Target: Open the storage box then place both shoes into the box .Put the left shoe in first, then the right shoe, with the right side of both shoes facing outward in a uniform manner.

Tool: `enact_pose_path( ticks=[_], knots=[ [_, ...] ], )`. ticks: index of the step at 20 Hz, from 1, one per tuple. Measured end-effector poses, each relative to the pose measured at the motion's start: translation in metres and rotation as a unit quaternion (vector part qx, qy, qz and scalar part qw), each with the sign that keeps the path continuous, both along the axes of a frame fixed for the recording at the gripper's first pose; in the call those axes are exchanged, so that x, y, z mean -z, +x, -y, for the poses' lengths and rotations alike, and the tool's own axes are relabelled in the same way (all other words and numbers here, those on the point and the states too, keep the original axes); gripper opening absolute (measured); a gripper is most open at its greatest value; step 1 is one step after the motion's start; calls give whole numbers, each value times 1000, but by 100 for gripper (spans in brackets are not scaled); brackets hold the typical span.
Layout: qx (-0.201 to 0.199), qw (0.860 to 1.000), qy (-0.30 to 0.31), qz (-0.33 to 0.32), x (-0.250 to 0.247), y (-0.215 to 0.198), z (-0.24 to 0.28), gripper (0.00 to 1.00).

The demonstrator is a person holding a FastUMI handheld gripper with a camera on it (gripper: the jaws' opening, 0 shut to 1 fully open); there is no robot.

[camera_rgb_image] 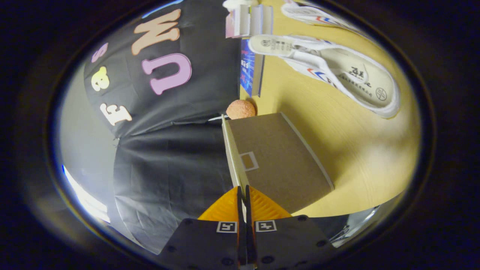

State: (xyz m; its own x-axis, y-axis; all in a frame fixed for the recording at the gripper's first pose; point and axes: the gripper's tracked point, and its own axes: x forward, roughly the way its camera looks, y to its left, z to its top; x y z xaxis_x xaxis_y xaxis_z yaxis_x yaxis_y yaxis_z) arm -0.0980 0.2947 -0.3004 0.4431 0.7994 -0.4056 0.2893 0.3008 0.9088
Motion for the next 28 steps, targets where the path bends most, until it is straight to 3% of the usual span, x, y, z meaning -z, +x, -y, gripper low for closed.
enact_pose_path(
  ticks=[5,17,28],
  knots=[
    [-47,995,-44,80,-33,-1,-17,2],
    [-144,965,-44,216,-120,2,-116,2],
    [-225,935,-44,270,-129,-21,-215,5]
  ],
)
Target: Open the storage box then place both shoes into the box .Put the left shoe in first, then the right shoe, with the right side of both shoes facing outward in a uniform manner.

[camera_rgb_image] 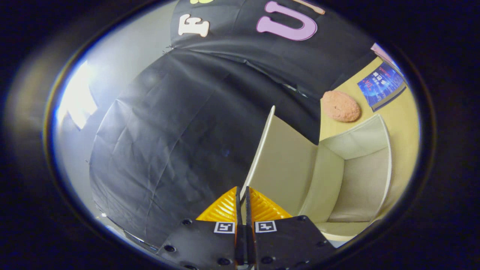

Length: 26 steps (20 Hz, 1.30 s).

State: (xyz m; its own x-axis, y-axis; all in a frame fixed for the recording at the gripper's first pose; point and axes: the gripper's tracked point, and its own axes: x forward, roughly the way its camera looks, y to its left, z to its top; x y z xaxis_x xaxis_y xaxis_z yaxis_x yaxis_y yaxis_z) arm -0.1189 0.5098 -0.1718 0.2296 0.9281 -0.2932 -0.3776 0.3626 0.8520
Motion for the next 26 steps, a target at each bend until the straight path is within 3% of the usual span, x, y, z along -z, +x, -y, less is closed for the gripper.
enact_pose_path(
  ticks=[4,7,14,20,26],
  knots=[
    [-25,1000,-14,2,7,-7,-25,7],
    [-55,998,-25,1,14,-12,-36,34],
    [-10,995,-59,77,7,27,13,98],
    [60,974,-147,160,12,77,115,98],
    [113,930,-274,218,43,102,234,99]
  ],
)
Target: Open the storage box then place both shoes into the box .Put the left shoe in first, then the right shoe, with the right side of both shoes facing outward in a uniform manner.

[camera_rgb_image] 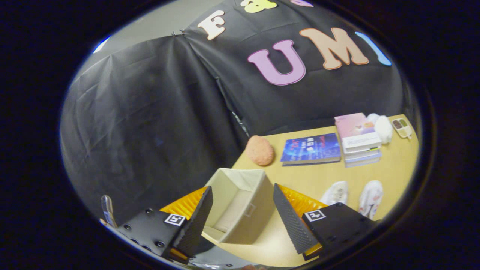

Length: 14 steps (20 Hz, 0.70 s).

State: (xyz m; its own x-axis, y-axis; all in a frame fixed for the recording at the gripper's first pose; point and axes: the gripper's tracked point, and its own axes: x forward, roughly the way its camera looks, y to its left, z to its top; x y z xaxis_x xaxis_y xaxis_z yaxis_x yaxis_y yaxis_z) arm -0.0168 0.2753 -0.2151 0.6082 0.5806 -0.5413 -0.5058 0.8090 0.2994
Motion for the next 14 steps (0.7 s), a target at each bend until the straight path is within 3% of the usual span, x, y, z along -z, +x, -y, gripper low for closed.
enact_pose_path(
  ticks=[8,14],
  knots=[
    [80,991,-105,-38,58,-1,115,99],
    [99,975,-175,-91,119,-7,169,100]
  ],
)
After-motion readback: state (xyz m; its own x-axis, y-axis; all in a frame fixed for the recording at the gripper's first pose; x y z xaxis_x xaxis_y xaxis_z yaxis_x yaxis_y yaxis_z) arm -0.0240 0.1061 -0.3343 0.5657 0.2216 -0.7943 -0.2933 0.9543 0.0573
